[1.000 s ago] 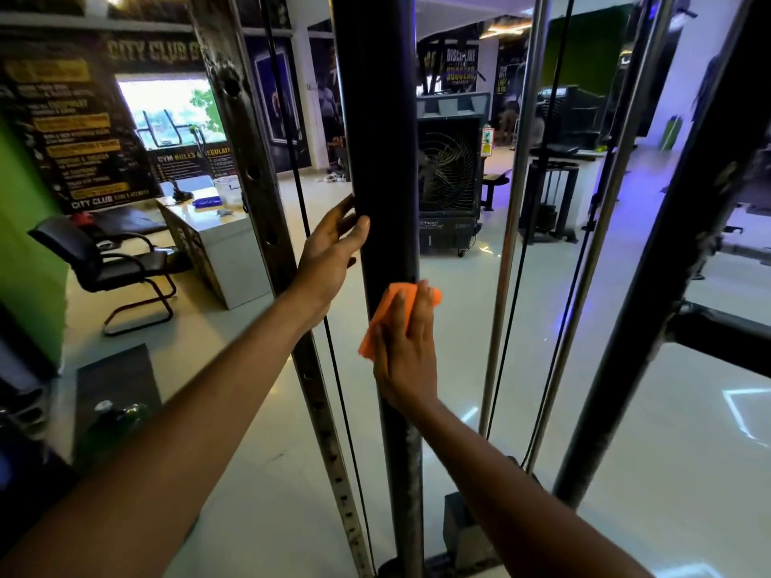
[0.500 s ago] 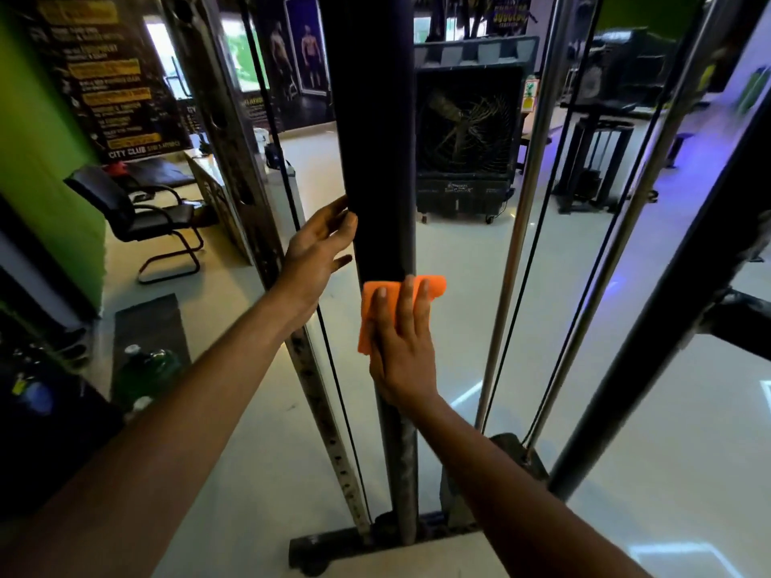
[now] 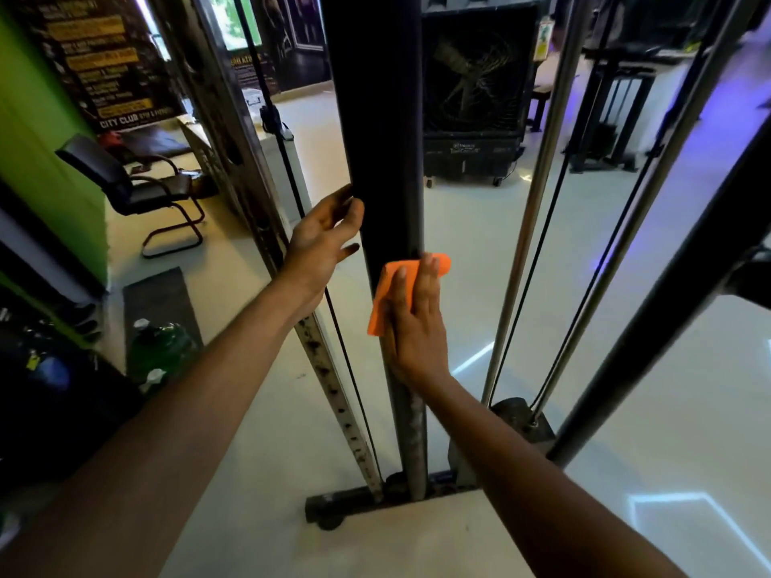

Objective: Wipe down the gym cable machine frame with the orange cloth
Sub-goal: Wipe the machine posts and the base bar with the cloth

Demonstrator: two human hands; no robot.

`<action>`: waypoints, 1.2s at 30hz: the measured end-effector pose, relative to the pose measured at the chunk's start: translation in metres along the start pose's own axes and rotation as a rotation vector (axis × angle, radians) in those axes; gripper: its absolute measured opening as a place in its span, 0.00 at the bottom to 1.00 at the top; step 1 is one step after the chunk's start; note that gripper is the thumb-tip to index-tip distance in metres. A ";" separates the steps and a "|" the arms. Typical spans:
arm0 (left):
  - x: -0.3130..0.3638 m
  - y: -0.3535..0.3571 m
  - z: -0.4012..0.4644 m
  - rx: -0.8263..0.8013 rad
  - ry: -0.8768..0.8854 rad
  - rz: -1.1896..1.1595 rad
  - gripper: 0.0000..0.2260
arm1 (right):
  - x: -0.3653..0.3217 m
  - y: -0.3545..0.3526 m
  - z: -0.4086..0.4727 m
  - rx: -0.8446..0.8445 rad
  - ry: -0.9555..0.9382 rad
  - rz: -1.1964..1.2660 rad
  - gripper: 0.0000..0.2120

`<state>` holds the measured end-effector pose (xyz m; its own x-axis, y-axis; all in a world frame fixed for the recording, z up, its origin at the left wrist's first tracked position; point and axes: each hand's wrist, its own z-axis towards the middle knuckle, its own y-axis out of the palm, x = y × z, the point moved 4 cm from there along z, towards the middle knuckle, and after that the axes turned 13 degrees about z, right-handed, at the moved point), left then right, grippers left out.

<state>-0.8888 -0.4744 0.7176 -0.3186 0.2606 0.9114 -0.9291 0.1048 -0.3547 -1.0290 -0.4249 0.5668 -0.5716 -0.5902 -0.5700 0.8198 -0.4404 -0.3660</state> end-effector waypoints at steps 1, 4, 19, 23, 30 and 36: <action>-0.002 0.000 0.000 -0.005 -0.004 -0.001 0.20 | -0.009 -0.004 0.015 0.027 -0.011 0.014 0.43; -0.006 -0.002 0.001 -0.015 -0.002 -0.022 0.20 | -0.029 -0.012 0.052 0.112 -0.048 0.009 0.44; -0.046 0.007 0.001 -0.096 0.015 -0.091 0.19 | -0.026 0.002 0.036 0.163 0.017 -0.040 0.46; -0.056 0.014 -0.004 -0.115 0.016 -0.102 0.19 | 0.004 0.021 -0.036 0.045 0.058 -0.117 0.51; -0.078 0.023 -0.006 -0.131 0.022 -0.058 0.21 | -0.004 0.019 0.000 0.181 0.029 -0.009 0.46; -0.108 0.038 -0.016 -0.106 0.058 -0.040 0.21 | 0.048 0.042 -0.082 0.048 0.045 -0.118 0.53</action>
<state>-0.8871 -0.4830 0.6022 -0.2677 0.3088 0.9127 -0.9147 0.2163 -0.3415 -1.0190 -0.4160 0.4639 -0.6609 -0.5019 -0.5579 0.7437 -0.5376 -0.3974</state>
